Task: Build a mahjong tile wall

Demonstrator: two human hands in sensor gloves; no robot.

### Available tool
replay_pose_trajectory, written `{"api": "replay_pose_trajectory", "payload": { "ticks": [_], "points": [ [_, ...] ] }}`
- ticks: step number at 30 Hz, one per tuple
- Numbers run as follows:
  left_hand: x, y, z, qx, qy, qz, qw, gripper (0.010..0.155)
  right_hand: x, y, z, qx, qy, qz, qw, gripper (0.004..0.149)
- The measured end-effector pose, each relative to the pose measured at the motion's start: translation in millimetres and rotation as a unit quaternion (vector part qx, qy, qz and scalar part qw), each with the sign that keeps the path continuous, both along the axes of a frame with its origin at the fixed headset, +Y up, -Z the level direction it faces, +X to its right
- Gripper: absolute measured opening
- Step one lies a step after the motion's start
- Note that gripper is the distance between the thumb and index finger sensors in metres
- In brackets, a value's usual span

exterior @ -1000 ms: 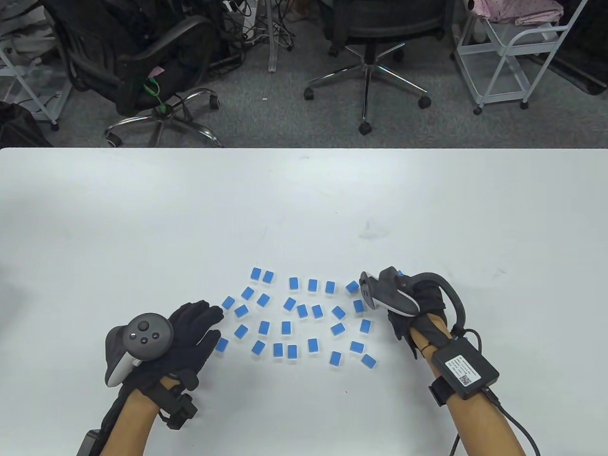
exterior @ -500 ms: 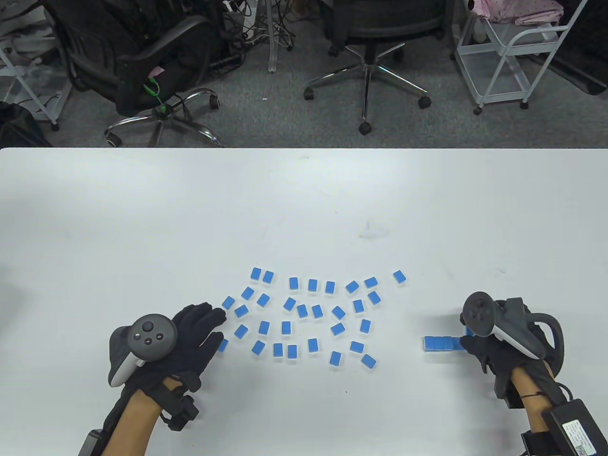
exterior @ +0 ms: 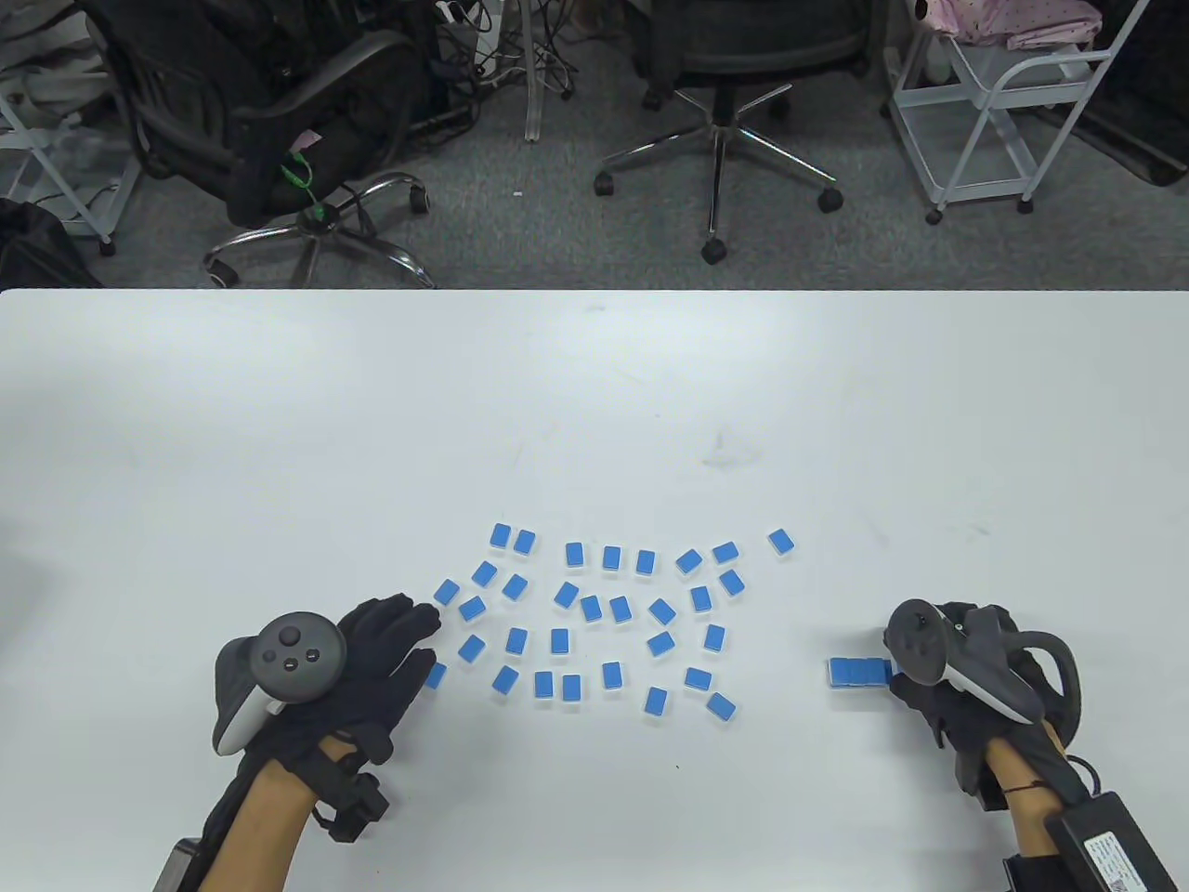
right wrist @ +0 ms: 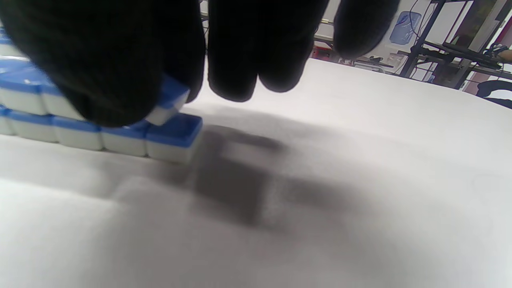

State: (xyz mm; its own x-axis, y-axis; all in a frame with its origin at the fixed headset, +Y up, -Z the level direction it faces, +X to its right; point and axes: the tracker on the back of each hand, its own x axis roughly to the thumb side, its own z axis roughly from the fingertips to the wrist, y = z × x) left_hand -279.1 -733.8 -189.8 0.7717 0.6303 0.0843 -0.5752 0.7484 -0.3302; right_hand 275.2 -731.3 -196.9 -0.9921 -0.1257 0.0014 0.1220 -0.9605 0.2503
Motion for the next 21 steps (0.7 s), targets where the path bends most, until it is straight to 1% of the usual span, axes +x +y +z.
{"api": "replay_pose_trajectory", "payload": {
  "ticks": [8, 12, 21],
  "points": [
    [0.1, 0.3, 0.2, -0.002, -0.001, 0.000, 1.000, 0.065, 0.5, -1.0, 1.1, 0.002, 0.001, 0.005, 1.000, 0.061],
    [0.6, 0.3, 0.3, -0.002, -0.003, -0.001, 1.000, 0.065, 0.6, -2.9, 1.7, 0.003, -0.001, 0.016, 1.000, 0.056],
    [0.3, 0.8, 0.9, 0.000, -0.003, -0.001, 1.000, 0.065, -1.1, -4.4, 2.4, 0.003, 0.006, 0.011, 1.000, 0.056]
  ]
}}
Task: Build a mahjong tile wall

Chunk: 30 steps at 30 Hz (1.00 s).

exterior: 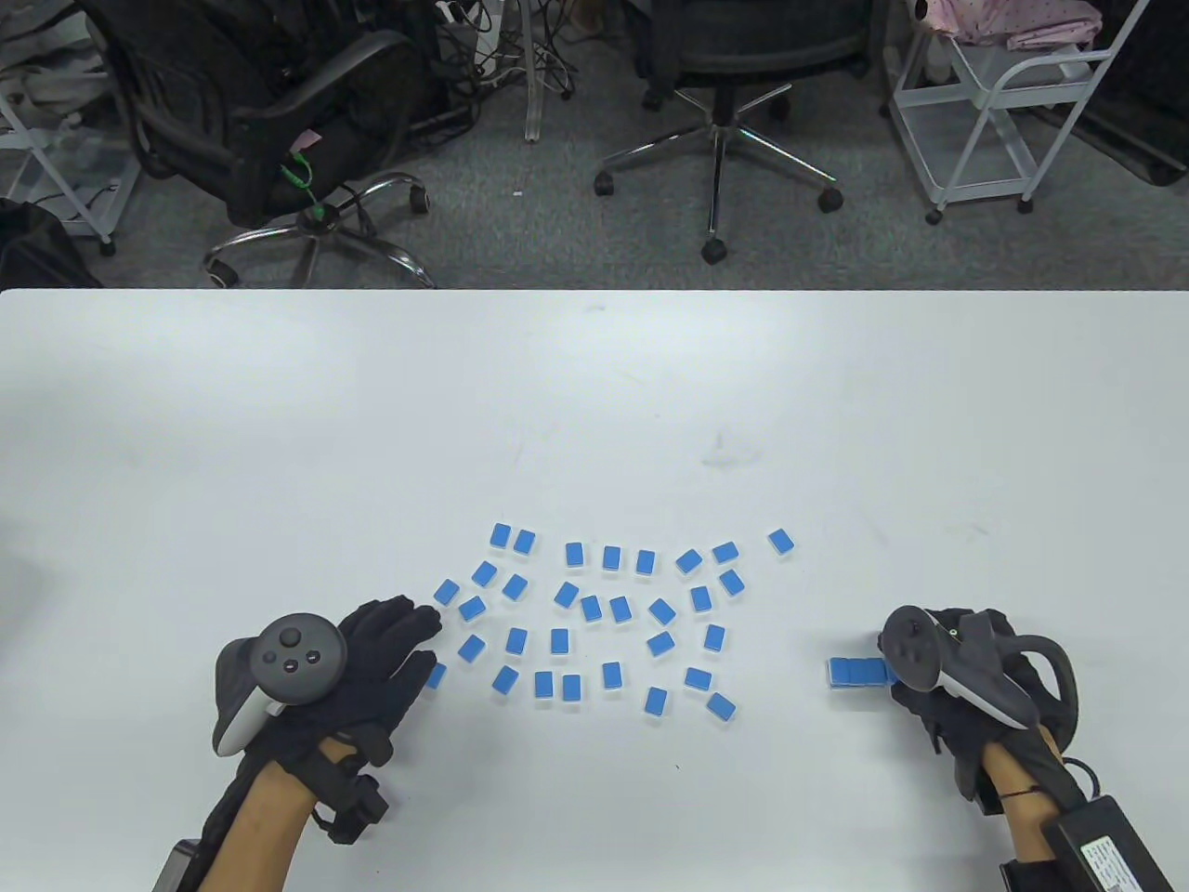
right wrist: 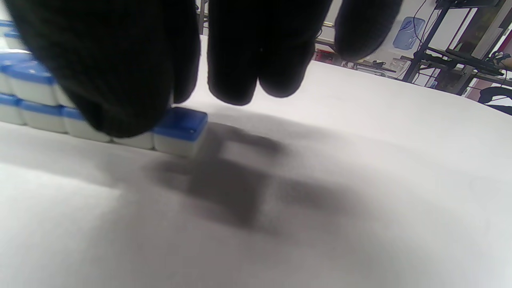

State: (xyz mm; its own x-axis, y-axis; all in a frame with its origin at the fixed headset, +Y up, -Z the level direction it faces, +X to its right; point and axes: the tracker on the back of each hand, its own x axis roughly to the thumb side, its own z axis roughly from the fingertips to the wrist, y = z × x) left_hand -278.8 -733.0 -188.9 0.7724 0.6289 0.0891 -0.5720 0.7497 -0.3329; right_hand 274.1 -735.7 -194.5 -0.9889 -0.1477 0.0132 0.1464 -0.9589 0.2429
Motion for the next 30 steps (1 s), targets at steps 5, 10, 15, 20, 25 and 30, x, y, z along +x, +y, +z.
{"api": "replay_pose_trajectory", "payload": {
  "ticks": [5, 10, 15, 20, 25, 30],
  "points": [
    [-0.2, 0.0, 0.1, 0.001, 0.000, 0.000, 1.000, 0.065, -0.6, -0.5, 0.6, 0.001, 0.001, -0.002, 1.000, 0.056],
    [-0.1, 0.2, 0.5, 0.002, -0.002, -0.001, 1.000, 0.065, -1.0, -0.6, 1.1, 0.000, 0.002, -0.004, 1.000, 0.057],
    [-0.1, 0.5, 0.8, 0.002, 0.000, -0.002, 1.000, 0.065, 10.5, 14.7, 4.6, 0.019, -0.017, -0.064, 0.998, 0.061],
    [2.4, 4.7, 0.8, 0.013, 0.001, -0.001, 1.000, 0.065, 17.3, 29.2, -8.4, 0.051, -0.055, -0.097, 0.992, 0.058],
    [4.8, 4.4, 1.2, 0.012, -0.006, 0.000, 1.000, 0.065, -32.9, 38.3, -46.5, 0.036, -0.028, 0.016, 0.999, 0.056],
    [3.9, 5.1, 1.1, 0.015, -0.006, 0.002, 1.000, 0.065, -87.5, 19.4, -93.8, -0.020, -0.036, 0.060, 0.997, 0.077]
  ]
}}
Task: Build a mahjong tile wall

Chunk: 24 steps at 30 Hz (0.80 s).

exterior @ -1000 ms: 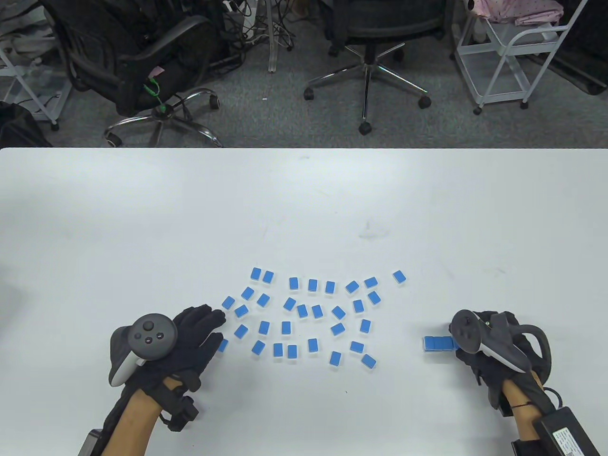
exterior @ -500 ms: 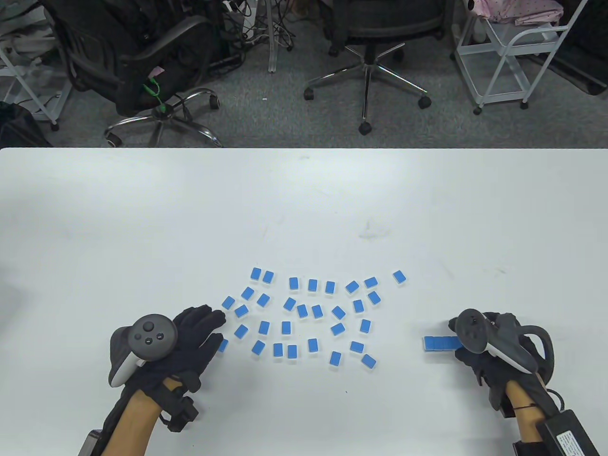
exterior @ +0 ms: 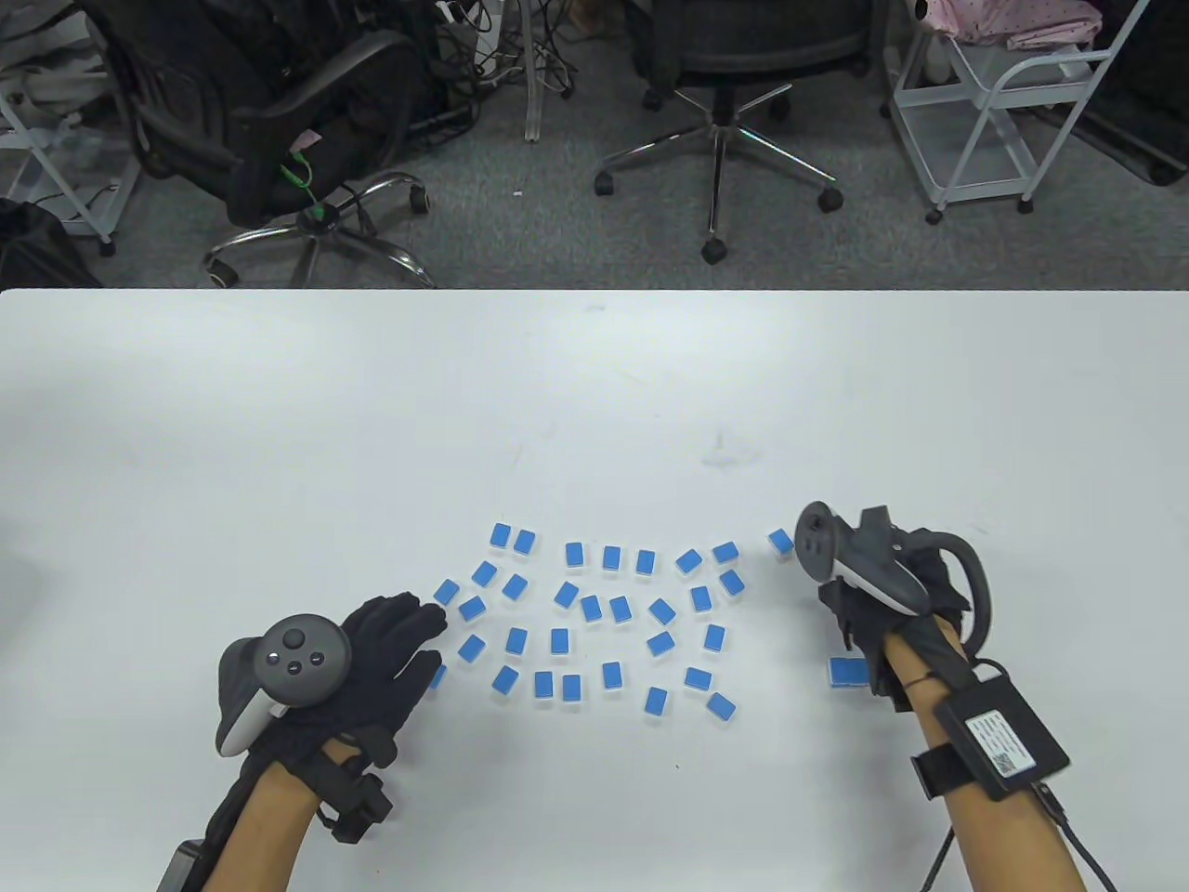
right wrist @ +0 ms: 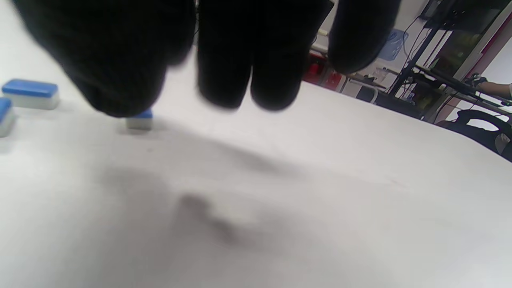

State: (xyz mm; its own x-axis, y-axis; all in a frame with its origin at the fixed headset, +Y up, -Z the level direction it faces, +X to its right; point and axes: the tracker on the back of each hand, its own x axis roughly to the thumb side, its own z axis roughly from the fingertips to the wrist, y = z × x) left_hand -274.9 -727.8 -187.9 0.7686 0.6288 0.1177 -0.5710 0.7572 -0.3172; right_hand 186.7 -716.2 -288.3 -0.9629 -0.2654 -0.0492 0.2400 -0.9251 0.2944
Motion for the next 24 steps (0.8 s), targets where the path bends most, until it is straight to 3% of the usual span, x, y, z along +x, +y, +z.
{"api": "replay_pose_trajectory", "payload": {
  "ticks": [3, 7, 9, 17, 22, 24],
  "points": [
    [-0.5, 0.3, 0.1, 0.002, 0.000, 0.000, 1.000, 0.065, -25.2, -22.0, -22.5, -0.068, -0.014, 0.069, 0.995, 0.087],
    [0.9, 0.7, 0.2, 0.003, -0.004, 0.001, 1.000, 0.065, -39.4, -39.5, -39.7, -0.056, -0.021, 0.108, 0.992, 0.070],
    [2.0, 1.1, 0.7, 0.005, -0.007, 0.000, 1.000, 0.065, -42.1, -33.3, -40.6, -0.005, -0.016, 0.097, 0.995, 0.058],
    [3.0, 2.1, 1.0, 0.010, -0.012, -0.001, 1.000, 0.065, -24.8, -26.0, -22.8, -0.028, 0.013, 0.071, 0.997, 0.055],
    [2.8, 2.1, 2.3, 0.015, -0.011, -0.003, 1.000, 0.065, 26.5, 3.3, -1.9, 0.018, -0.036, -0.028, 0.999, 0.056],
    [3.0, 2.4, 2.8, 0.016, -0.011, -0.002, 1.000, 0.065, 51.5, 18.3, 17.0, 0.044, -0.046, -0.057, 0.996, 0.056]
  ]
}}
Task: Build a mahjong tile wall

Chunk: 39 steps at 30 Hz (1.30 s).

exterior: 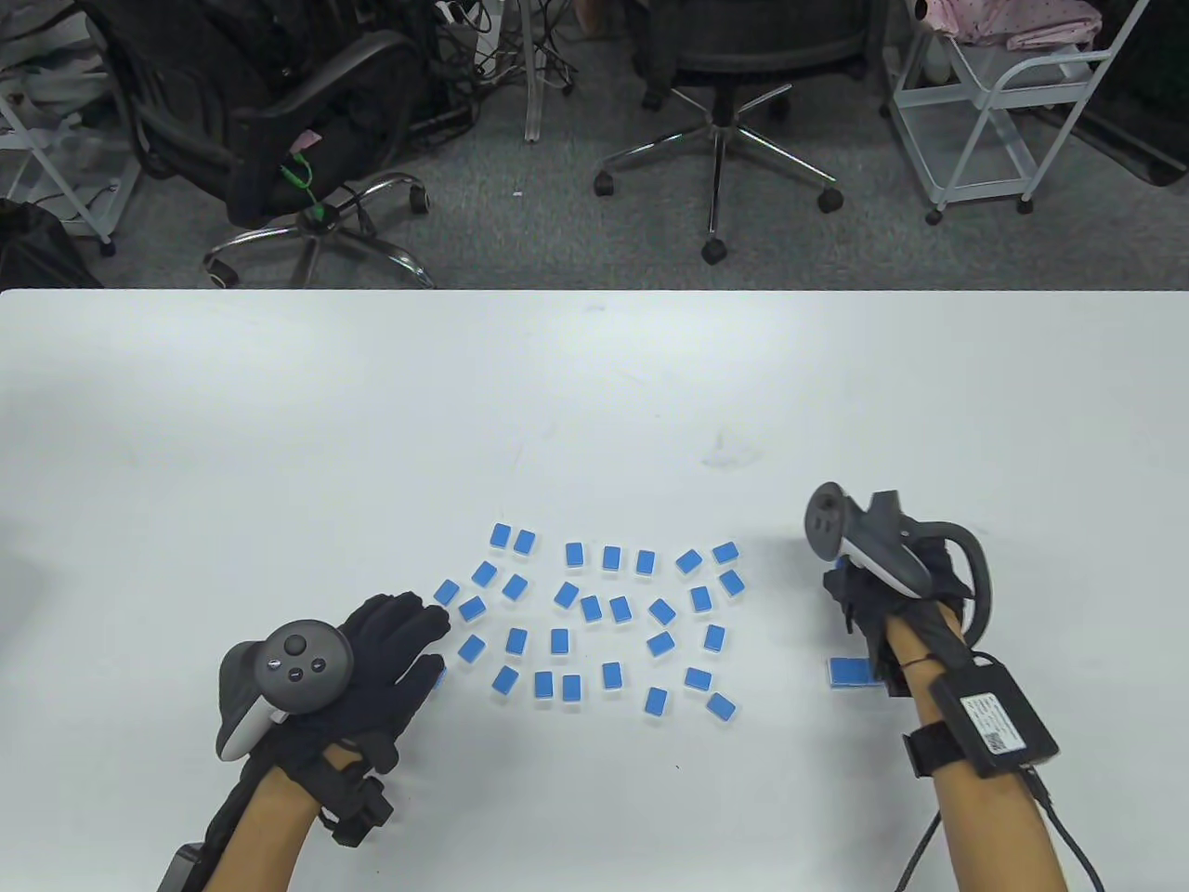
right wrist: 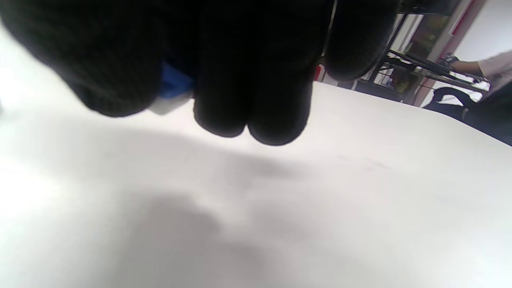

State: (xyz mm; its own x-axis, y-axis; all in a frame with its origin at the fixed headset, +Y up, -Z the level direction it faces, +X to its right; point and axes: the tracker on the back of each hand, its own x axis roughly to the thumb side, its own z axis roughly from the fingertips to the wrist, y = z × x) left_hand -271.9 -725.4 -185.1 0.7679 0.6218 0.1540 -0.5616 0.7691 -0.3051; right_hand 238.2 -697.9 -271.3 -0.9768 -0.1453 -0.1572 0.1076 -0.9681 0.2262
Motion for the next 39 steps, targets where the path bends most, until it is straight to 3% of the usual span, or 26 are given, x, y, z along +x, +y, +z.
{"api": "replay_pose_trajectory", "payload": {
  "ticks": [4, 9, 11, 13, 16, 39],
  "points": [
    [0.5, 0.3, -0.4, 0.002, -0.002, -0.005, 1.000, 0.065, 37.9, 5.8, 41.2, 0.021, 0.003, 0.013, 1.000, 0.057],
    [0.7, -1.0, 0.1, -0.001, -0.002, -0.006, 1.000, 0.065, 62.8, -26.2, 67.9, 0.009, -0.002, -0.033, 0.999, 0.057],
    [-1.0, -2.4, 1.0, -0.008, 0.003, -0.002, 1.000, 0.065, 66.5, -32.0, 69.5, -0.064, 0.009, -0.077, 0.995, 0.057],
    [-2.0, -2.9, 1.3, -0.011, 0.004, -0.002, 1.000, 0.065, 66.6, -30.8, 71.4, -0.030, 0.012, -0.070, 0.997, 0.057],
    [-2.6, -2.4, 0.5, -0.011, 0.007, -0.004, 1.000, 0.065, 63.0, -27.5, 70.9, -0.024, 0.023, -0.066, 0.997, 0.057],
    [-3.2, -4.0, -0.4, -0.022, 0.006, -0.003, 1.000, 0.065, 53.2, -31.2, 72.3, -0.038, 0.045, -0.055, 0.997, 0.055]
  ]
}}
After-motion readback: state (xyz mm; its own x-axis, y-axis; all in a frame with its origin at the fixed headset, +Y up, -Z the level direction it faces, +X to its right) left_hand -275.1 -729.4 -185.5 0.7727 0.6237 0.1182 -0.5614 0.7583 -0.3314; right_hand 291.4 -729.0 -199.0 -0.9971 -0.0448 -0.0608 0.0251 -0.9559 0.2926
